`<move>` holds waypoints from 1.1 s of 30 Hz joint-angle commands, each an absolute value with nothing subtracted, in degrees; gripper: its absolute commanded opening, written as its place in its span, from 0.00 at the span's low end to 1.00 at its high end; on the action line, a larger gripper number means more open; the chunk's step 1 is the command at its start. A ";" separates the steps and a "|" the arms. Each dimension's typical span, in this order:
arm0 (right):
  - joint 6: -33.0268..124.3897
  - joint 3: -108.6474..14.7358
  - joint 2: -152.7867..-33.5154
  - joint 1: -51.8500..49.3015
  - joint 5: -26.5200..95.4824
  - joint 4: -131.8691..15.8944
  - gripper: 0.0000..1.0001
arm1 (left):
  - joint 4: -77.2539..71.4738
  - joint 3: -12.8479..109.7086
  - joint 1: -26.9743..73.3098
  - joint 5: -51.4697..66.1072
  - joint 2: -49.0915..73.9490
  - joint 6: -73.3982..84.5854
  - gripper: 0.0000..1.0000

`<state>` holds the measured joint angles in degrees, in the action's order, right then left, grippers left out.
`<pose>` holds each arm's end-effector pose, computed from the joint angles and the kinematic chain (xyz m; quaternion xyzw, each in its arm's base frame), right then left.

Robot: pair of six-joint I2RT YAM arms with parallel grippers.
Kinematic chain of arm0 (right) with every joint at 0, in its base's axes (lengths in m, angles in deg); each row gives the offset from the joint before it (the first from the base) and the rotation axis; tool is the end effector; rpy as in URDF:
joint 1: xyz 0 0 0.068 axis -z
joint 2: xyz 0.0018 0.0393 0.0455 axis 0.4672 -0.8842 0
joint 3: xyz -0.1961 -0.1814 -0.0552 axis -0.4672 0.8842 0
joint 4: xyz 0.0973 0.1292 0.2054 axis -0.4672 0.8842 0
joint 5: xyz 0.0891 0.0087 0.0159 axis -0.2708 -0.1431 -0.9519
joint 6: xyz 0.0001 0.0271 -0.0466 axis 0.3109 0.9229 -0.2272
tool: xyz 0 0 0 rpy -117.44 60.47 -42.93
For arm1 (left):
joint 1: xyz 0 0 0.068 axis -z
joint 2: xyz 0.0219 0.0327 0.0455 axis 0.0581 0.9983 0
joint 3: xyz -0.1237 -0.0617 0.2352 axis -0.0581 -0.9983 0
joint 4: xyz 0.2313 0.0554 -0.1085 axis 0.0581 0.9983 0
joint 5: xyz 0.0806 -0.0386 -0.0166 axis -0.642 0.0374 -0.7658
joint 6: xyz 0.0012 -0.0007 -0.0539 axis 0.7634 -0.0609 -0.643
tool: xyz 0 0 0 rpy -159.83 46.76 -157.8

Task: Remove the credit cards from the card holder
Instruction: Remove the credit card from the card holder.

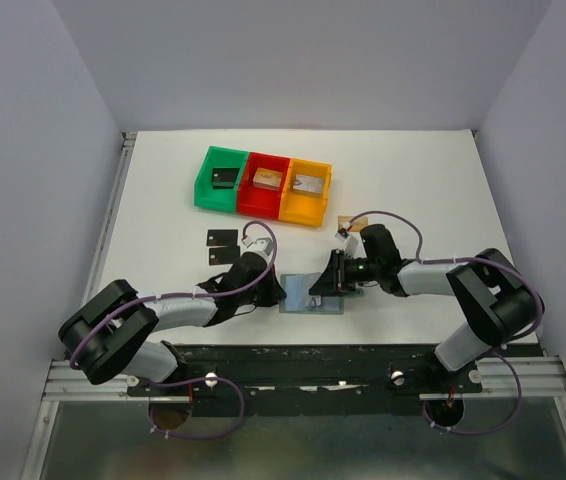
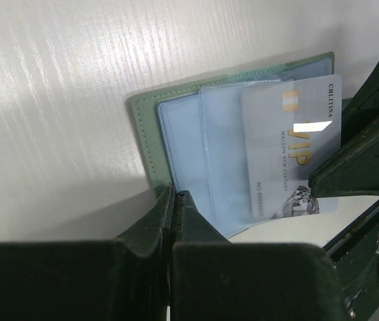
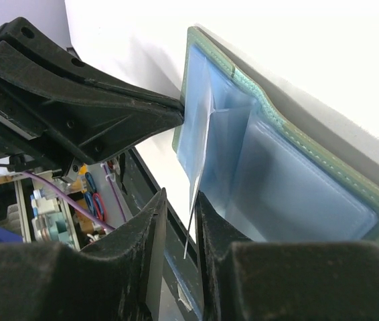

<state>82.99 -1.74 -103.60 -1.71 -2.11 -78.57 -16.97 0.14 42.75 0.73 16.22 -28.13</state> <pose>0.2251 0.1563 0.1265 -0.0476 0.8564 0.5041 0.1012 0.1687 -0.1767 0.1363 0.0124 0.9029 -0.3165 0.2905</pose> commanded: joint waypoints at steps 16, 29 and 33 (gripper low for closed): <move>80.09 -1.29 -101.28 -0.01 4.32 -70.90 0.07 | -12.13 -1.77 42.64 -1.83 16.48 -26.60 0.00; 76.75 0.55 -96.01 0.17 11.62 -60.96 0.00 | -8.52 -1.59 43.34 2.04 11.64 -23.96 0.00; 76.31 1.78 -92.94 0.17 12.50 -59.64 0.00 | -8.52 -2.73 43.69 2.57 10.15 -23.96 0.00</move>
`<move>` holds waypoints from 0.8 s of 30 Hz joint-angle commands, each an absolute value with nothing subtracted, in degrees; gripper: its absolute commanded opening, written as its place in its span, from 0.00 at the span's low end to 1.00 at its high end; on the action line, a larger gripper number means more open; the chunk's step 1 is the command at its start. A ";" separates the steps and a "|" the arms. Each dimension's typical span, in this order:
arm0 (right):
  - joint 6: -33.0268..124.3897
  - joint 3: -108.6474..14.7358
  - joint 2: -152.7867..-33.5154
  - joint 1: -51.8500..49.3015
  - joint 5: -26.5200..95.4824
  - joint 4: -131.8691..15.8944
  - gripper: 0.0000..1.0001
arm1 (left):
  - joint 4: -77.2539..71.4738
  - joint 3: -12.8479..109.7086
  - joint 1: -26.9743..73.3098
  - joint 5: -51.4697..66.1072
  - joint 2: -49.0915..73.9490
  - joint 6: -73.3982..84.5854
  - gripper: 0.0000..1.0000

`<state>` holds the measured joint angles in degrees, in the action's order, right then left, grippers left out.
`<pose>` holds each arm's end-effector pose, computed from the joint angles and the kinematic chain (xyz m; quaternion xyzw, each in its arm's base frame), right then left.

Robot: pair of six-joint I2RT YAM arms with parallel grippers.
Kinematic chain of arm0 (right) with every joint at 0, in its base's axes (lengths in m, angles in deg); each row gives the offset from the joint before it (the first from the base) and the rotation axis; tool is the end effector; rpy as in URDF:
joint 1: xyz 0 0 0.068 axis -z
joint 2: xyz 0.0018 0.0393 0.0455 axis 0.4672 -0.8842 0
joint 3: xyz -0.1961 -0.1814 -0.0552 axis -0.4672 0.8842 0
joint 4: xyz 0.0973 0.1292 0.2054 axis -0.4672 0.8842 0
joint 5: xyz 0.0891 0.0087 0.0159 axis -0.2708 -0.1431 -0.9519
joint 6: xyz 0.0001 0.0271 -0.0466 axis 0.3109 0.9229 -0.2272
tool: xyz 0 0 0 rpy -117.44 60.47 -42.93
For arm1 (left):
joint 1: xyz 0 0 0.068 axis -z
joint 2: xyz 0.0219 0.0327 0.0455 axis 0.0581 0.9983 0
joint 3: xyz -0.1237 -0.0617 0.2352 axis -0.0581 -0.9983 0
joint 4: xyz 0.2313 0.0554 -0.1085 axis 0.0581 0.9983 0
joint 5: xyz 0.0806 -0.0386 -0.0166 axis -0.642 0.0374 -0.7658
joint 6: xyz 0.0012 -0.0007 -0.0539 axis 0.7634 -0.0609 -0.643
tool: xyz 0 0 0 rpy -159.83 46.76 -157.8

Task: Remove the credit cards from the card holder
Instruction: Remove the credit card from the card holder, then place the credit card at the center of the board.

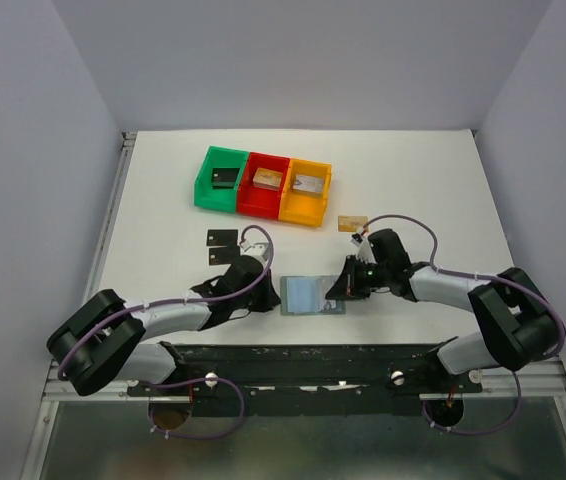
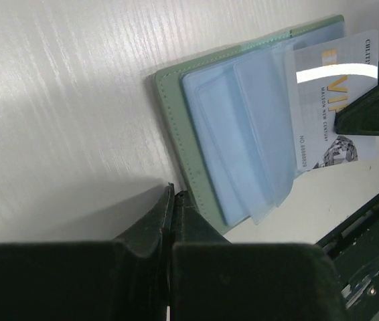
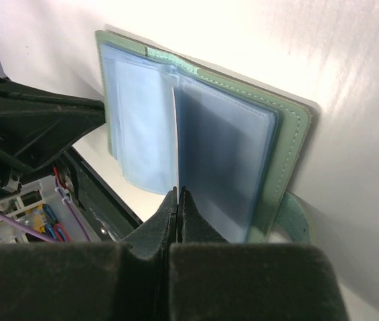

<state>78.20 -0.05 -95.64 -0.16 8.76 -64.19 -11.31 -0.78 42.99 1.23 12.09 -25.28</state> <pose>0.2100 0.1339 0.1316 -0.0109 0.9034 0.4089 0.1285 0.1591 -0.1686 0.1394 0.0385 0.9111 -0.2991 0.2809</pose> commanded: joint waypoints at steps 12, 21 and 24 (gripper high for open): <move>73.06 0.03 -83.09 0.17 16.46 -48.83 0.00 | -3.16 -1.42 43.69 0.64 2.24 -22.47 0.00; 66.92 -2.25 -76.86 0.17 12.44 -47.07 0.00 | -0.96 0.52 43.69 -0.50 -2.23 -21.33 0.09; 61.38 -6.99 -76.67 0.08 5.49 -42.34 0.00 | -0.88 2.01 43.51 -0.42 -6.01 -19.66 0.36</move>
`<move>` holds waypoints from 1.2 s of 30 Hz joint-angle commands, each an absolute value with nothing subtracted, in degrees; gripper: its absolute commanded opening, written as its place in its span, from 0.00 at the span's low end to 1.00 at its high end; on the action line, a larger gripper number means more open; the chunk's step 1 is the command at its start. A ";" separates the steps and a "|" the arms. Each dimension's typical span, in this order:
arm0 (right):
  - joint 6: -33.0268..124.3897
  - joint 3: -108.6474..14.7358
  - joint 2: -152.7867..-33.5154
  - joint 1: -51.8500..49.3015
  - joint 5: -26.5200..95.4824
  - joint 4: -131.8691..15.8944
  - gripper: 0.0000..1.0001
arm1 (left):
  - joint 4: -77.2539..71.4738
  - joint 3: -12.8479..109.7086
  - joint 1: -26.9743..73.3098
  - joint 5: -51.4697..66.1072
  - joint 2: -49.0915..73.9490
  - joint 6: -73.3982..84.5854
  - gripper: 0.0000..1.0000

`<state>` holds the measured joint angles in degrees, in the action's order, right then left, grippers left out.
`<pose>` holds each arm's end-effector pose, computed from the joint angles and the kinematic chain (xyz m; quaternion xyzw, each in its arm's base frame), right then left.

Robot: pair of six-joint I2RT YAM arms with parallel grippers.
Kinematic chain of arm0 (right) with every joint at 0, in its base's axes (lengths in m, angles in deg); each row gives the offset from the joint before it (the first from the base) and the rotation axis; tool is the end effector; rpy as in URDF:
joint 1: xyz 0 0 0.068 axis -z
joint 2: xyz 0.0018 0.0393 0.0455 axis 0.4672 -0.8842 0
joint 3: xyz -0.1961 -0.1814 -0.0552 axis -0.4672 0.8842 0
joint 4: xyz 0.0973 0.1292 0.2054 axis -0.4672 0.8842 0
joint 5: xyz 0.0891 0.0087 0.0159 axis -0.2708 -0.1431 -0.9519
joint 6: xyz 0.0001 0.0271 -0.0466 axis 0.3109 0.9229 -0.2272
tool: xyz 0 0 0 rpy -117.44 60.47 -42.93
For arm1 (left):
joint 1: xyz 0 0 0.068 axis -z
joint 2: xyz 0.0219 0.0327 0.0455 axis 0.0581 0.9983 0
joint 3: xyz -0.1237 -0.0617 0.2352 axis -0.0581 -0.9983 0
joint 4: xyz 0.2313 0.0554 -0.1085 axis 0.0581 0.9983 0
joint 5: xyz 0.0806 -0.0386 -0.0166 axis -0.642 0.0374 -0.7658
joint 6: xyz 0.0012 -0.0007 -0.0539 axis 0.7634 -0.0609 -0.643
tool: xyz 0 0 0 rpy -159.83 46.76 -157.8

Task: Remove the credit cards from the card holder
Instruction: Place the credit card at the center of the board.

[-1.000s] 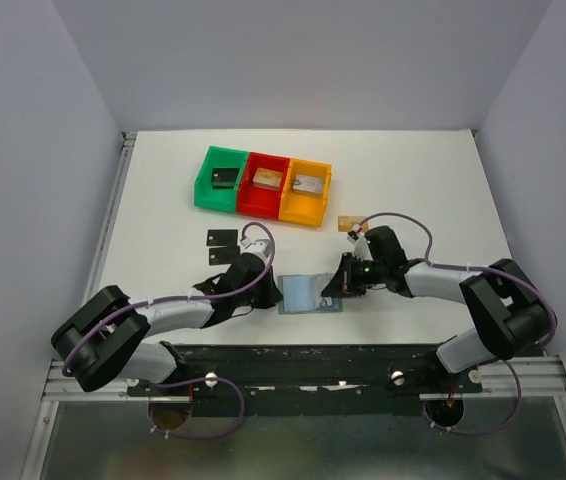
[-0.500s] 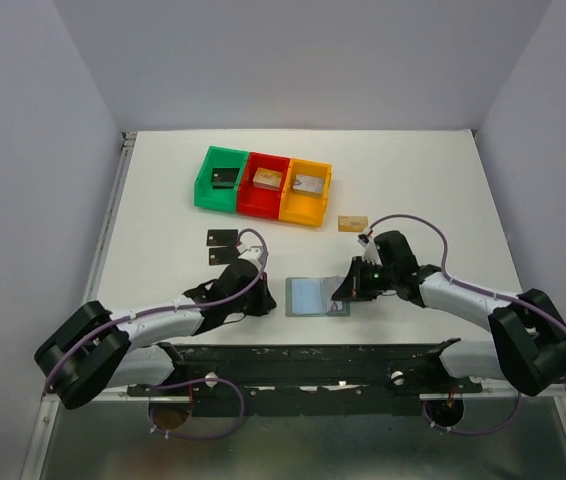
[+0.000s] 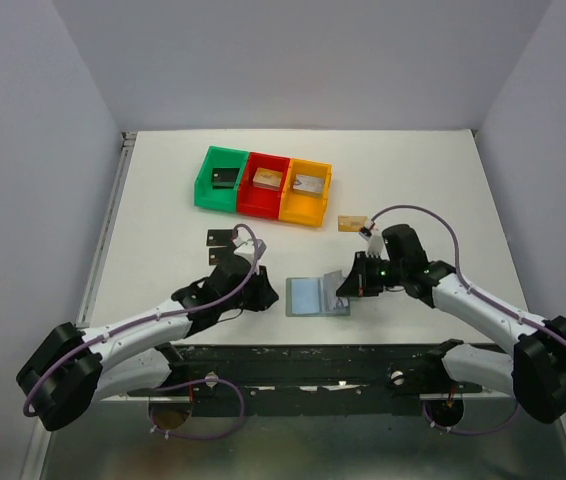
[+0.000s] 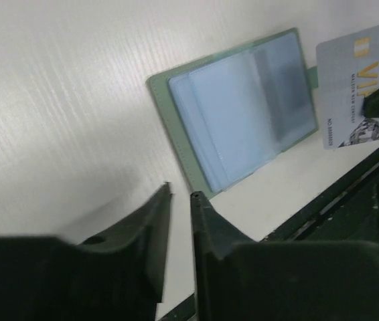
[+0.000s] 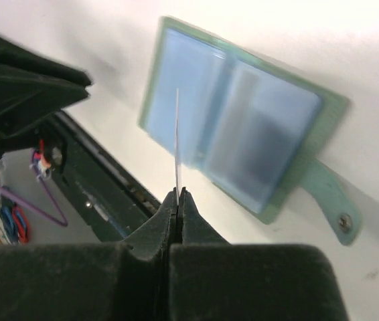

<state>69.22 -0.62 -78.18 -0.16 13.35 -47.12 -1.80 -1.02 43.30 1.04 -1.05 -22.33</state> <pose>0.1820 0.1162 0.1777 -0.0700 0.9068 0.3709 0.1880 0.1431 -0.1533 0.1703 0.0634 0.8972 -0.3096 0.3085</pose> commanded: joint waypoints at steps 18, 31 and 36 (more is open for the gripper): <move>41.16 -29.06 -81.77 -14.24 -5.60 -14.29 0.00 | -18.35 1.57 40.97 33.67 -18.78 -12.97 0.79; 39.48 -29.24 -81.42 -17.06 -7.45 -14.72 0.00 | -25.13 1.31 40.88 43.96 -12.09 -15.61 0.58; 39.48 -29.33 -80.98 -17.41 -7.62 -15.08 0.00 | -25.83 1.49 40.97 46.95 -10.42 -15.61 0.49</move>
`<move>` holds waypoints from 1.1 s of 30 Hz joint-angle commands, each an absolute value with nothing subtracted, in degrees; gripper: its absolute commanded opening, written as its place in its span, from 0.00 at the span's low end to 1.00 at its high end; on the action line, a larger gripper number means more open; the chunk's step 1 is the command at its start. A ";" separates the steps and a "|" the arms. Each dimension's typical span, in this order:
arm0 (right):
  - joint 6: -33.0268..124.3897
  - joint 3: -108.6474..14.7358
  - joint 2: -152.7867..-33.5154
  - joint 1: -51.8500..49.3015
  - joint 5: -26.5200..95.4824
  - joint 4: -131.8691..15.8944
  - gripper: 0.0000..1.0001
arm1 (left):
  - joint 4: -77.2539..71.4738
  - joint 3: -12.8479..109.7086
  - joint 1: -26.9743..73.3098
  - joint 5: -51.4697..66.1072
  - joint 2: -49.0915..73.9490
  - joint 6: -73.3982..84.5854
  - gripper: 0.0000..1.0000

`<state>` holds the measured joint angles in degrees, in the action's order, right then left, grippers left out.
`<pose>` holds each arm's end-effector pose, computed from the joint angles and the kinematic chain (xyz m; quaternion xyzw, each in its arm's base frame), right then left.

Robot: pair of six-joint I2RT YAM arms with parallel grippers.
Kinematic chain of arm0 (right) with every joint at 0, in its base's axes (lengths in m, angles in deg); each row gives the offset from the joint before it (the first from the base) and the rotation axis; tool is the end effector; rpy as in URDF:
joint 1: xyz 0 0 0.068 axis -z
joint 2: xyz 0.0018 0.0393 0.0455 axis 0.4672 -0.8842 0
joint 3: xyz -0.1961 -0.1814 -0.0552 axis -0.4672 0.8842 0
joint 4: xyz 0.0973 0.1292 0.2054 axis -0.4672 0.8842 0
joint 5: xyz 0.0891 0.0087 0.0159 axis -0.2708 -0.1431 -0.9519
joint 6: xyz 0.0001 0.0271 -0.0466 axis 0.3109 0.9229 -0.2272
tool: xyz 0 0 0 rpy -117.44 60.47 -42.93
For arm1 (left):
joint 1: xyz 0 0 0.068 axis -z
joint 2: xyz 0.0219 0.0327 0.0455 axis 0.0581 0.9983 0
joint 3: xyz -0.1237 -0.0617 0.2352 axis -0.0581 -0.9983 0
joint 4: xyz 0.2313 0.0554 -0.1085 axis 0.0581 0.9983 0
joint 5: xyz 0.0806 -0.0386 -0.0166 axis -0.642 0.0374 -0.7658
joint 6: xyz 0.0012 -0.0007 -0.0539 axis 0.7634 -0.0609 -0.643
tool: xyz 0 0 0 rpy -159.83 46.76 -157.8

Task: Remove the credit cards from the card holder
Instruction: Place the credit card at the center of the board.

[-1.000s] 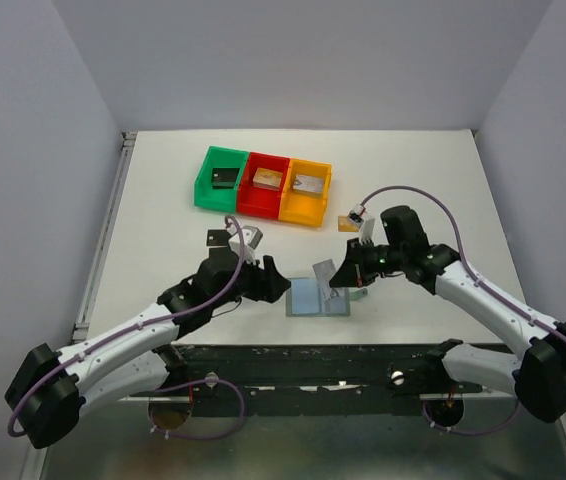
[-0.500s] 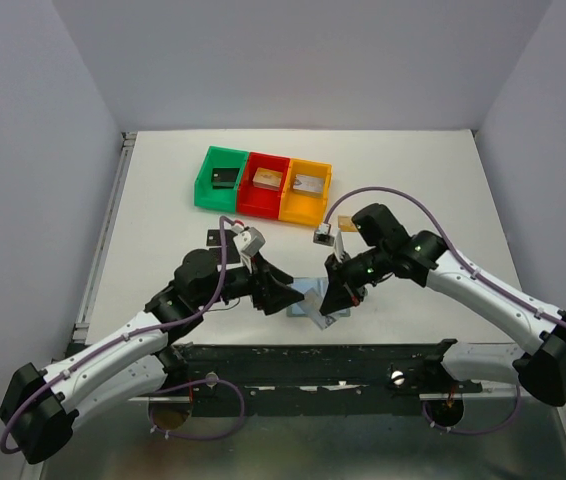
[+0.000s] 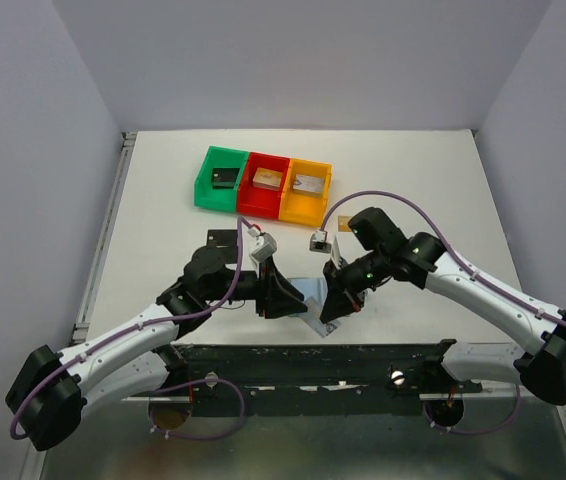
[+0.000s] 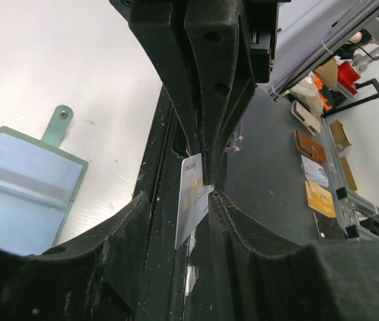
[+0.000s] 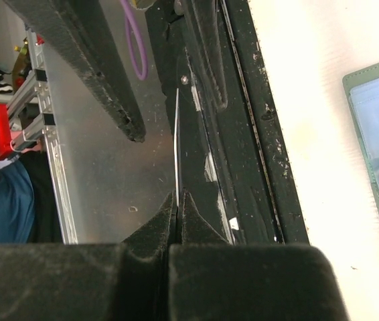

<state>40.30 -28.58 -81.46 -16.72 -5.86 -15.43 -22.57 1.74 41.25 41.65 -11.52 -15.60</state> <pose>0.1488 0.1837 0.2874 -0.4334 0.7663 0.4637 0.0993 0.1269 -0.1589 0.2593 0.3161 0.6535 -0.6040 0.3289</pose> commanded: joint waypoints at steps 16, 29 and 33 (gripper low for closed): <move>39.66 -29.06 -79.40 -17.50 -6.40 -16.13 0.18 | -29.88 0.87 41.49 49.25 -7.69 -17.37 0.00; 51.52 -28.11 -62.54 -10.56 27.69 -21.13 0.63 | -14.34 -1.42 32.01 11.48 -17.80 -26.23 0.00; 54.15 -23.28 -58.66 -10.56 30.96 -24.12 0.62 | -12.03 -1.06 28.84 5.65 -12.99 -31.68 0.00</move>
